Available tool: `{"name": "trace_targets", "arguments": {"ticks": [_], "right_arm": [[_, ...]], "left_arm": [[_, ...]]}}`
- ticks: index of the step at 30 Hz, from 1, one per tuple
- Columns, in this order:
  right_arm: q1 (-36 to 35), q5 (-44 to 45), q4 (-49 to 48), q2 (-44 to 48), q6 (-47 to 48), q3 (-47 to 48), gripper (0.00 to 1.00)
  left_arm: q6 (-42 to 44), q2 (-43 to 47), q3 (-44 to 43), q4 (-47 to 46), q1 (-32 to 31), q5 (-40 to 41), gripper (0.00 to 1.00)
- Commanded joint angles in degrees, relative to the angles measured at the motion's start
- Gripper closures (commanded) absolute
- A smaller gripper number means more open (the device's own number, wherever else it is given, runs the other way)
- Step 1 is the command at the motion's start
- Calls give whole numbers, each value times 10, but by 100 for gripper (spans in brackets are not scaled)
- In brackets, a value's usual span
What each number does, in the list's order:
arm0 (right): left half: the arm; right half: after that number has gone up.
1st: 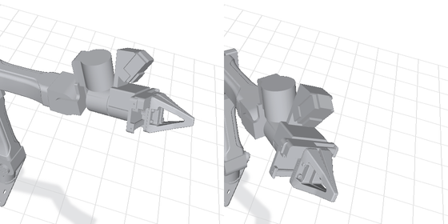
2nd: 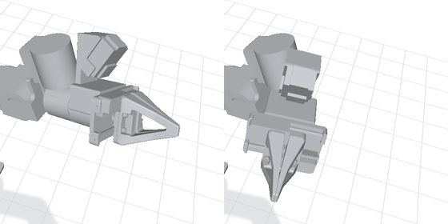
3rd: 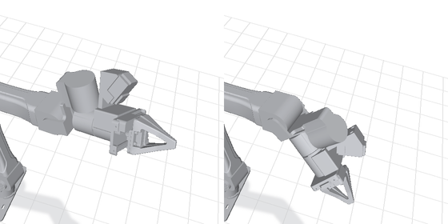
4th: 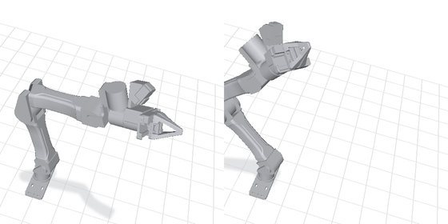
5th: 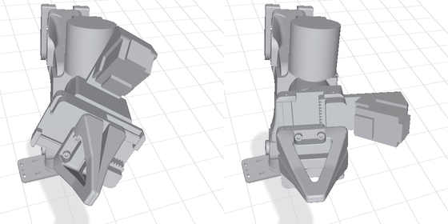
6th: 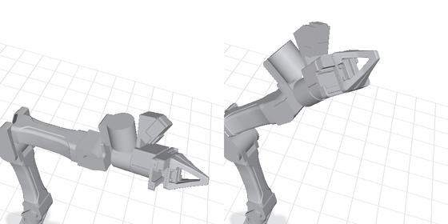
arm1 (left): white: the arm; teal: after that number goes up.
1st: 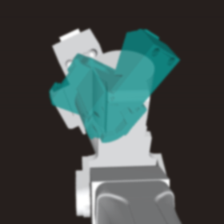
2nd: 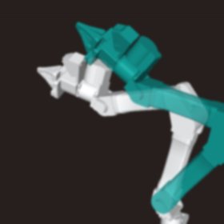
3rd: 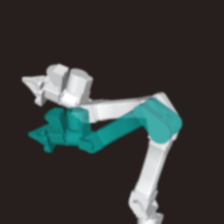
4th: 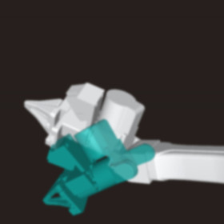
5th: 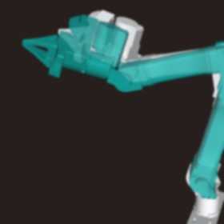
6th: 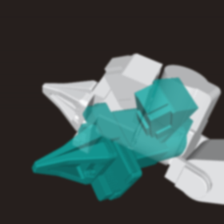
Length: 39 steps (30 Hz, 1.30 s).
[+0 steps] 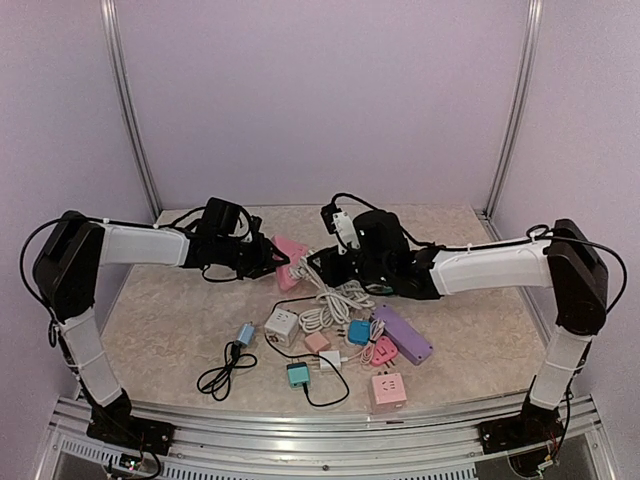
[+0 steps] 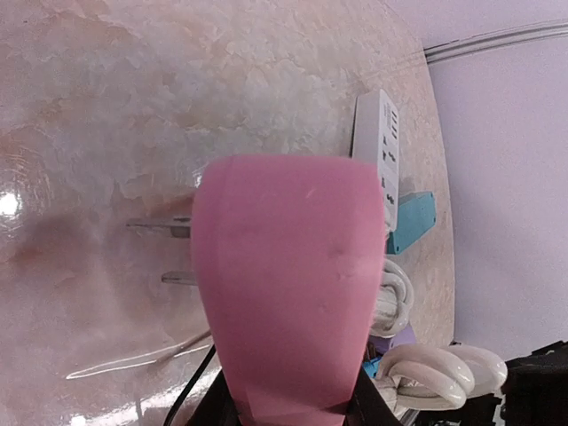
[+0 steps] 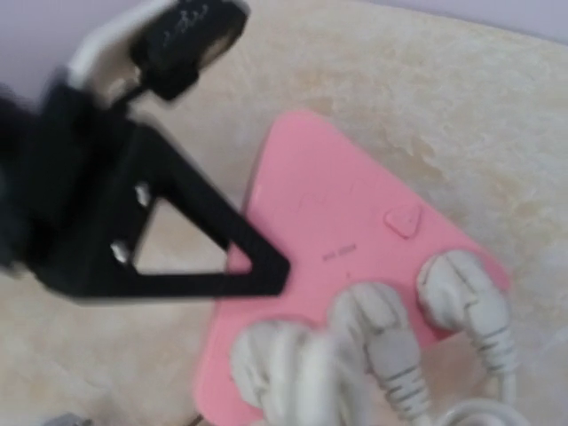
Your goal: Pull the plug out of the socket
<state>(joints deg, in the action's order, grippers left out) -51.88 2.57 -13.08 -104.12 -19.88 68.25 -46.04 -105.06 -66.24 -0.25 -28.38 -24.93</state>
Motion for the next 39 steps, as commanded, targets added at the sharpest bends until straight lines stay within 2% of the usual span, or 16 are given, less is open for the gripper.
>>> {"name": "trace_targets", "arguments": {"ticks": [1, 2, 4, 9, 11, 14, 20, 26, 34, 39], "right_arm": [[-14, 5, -33, 62, -44, -19, 50], [-14, 4, -30, 71, -46, -25, 42], [-16, -1, -20, 93, -45, -32, 33], [-43, -8, 67, 138, -6, -7, 29], [-63, -4, 108, 144, 6, 19, 33], [-91, -4, 141, 143, 13, 51, 48], [-121, -51, 97, 111, -29, 67, 62], [-131, -47, 96, 43, -36, 127, 64], [-126, 9, 183, -34, -45, 220, 65], [-111, 5, 211, -55, -59, 242, 66]], "left_arm": [[64, 71, 19, -2, 1, 64, 93], [73, 87, 24, 0, 0, 80, 93], [95, 122, 31, 20, -7, 116, 94], [153, 192, 28, 69, -29, 198, 95], [169, 221, 31, 77, -36, 216, 96], [179, 253, 45, 67, -37, 217, 96], [170, 296, 56, 51, -37, 181, 95], [169, 288, 46, 59, -37, 142, 95], [168, 285, 45, 56, -37, 125, 96], [170, 284, 42, 58, -37, 122, 96]]}}
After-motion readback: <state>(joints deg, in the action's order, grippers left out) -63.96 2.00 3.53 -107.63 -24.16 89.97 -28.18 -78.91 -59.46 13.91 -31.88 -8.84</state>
